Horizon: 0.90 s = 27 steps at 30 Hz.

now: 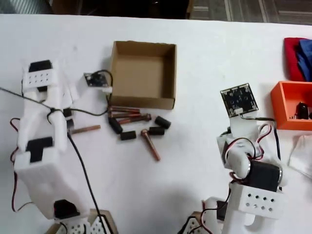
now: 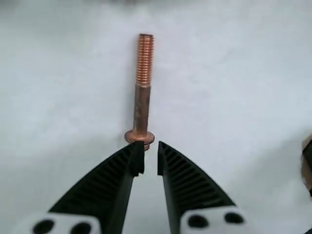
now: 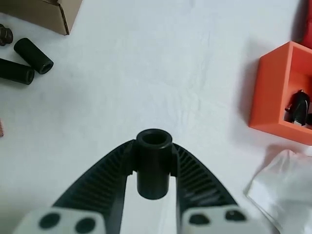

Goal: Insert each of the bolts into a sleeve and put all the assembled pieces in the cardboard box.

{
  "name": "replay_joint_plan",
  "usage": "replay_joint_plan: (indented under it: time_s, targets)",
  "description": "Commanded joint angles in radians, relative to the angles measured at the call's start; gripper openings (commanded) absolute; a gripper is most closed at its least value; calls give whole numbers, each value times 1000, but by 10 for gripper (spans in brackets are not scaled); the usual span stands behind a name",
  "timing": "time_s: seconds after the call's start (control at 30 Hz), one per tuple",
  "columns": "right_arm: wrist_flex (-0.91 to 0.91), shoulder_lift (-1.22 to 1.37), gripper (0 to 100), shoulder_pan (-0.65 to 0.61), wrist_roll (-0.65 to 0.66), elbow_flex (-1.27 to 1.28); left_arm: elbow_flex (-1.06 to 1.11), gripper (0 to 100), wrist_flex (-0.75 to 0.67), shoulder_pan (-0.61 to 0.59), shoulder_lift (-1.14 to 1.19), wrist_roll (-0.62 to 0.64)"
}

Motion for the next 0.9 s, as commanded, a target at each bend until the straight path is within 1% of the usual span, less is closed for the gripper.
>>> replay_joint_plan:
  time_s: [0.0,0.07,0.13,0.2,0.23,0.27,0.33,0.47,0.53,0.6,0.77,0.83,0.87]
  targets:
    - [-22,-28,23,-7,-3,-44,-36,68,41,72,-178,394]
    - [-22,-28,23,-7,-3,-44,-36,68,44,94,-247,746]
    - [-22,-28,23,-7,-3,-44,-36,68,69,100,-313,1060]
    - [-31,-28,23,-7,-3,-44,-27,68,72,103,-362,1318]
    - [-39,-28,23,-7,-3,-44,-27,68,77,104,-371,1425]
    - [-47,-28,23,-7,-3,-44,-27,68,77,104,-371,1507]
    - [-58,-28,23,-7,-3,-44,-8,68,80,100,-354,1605]
    - [-58,-28,23,-16,-3,-46,133,68,78,110,-302,1639]
    - [-58,-28,23,-35,-3,-41,186,72,71,106,-282,1748]
    - [-58,-28,23,-65,-3,-41,203,118,69,98,-265,1852]
    - [-58,-27,23,-137,-29,-40,214,313,77,104,-259,2104]
    - [-65,-24,23,-165,-58,-40,214,358,63,104,-258,2182]
    - [-77,-22,23,-182,-64,-40,216,361,48,100,-258,2214]
